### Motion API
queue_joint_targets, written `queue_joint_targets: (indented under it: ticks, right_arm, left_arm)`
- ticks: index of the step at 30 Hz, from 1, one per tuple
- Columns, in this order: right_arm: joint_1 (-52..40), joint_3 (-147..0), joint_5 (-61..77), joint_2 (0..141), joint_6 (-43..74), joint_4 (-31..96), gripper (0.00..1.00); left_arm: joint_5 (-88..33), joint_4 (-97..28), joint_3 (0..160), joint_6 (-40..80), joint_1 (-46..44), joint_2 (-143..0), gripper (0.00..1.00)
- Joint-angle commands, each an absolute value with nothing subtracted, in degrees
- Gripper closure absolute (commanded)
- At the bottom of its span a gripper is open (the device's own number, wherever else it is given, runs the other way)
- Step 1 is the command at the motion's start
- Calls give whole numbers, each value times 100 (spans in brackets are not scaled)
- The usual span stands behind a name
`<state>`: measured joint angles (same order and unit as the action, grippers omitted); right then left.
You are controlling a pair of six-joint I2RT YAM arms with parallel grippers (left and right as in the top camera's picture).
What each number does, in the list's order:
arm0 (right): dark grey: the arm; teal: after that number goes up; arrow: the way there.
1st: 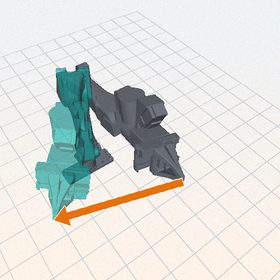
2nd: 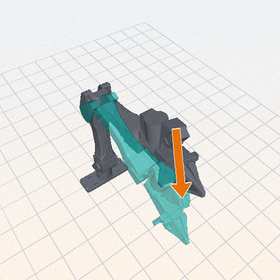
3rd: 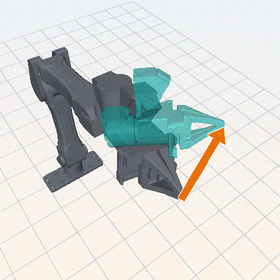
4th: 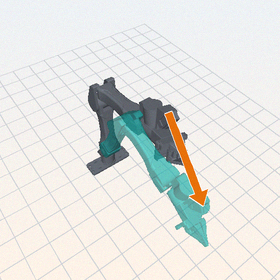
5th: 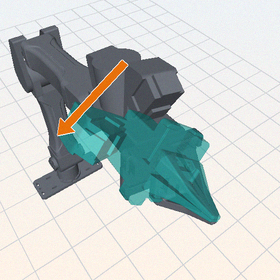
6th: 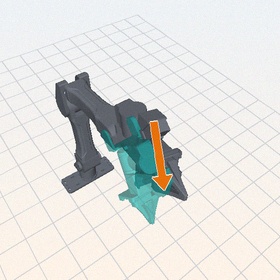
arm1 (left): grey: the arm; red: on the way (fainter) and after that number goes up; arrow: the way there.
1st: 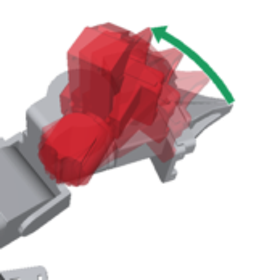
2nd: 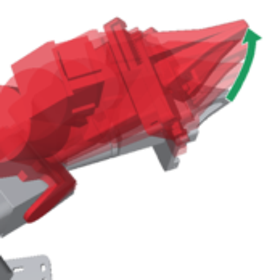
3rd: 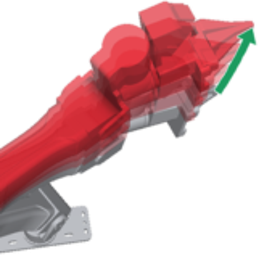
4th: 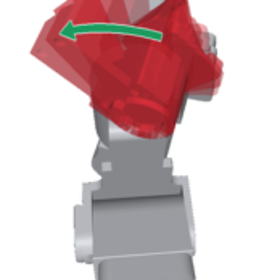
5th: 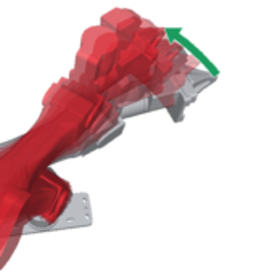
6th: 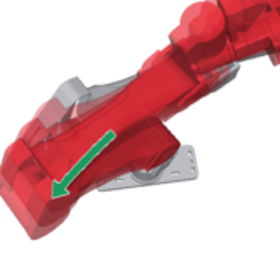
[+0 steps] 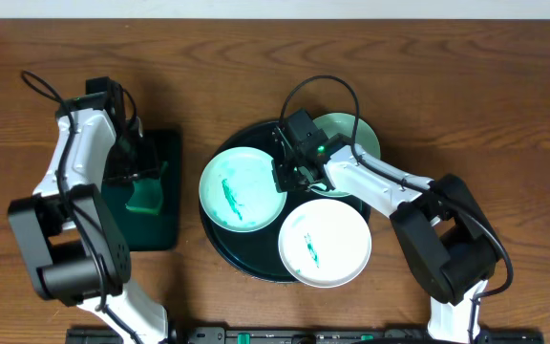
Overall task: Clean dirty plates on tray and stack at the side
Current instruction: 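Lower left gripper into the black tray and grasp the green sponge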
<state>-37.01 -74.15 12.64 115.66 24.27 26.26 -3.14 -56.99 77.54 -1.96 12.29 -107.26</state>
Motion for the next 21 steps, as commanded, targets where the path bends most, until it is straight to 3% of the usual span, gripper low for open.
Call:
queue_joint_targets:
  ticks: [1,8,13,17,20,21]
  right_arm:
    - [-3791,-7522,1358,11664,2307,2624,99]
    - [-3791,-7522,1358,11664,2307,2617,99]
    - [-3791,-7522,1358,11664,2307,2617,99]
    - [-3791,-7522,1358,11664,2307,2615,99]
    - [-3791,-7522,1358,11664,2307,2613,99]
    - [-3791,-7522,1358,11664,2307,2613,99]
  left_arm:
    - [-556,-5614,7784,-368,1258,-10906,48]
    - [-530,-5594,7745,-429,1258,-11271,51]
    - [-489,-5601,7708,-429,1258,-11524,61]
    - [-491,-5513,7708,-427,1258,-11570,73]
    - [-495,-5441,7708,-427,1258,-11568,92]
    - [-495,-5437,7710,-427,1258,-11568,93]
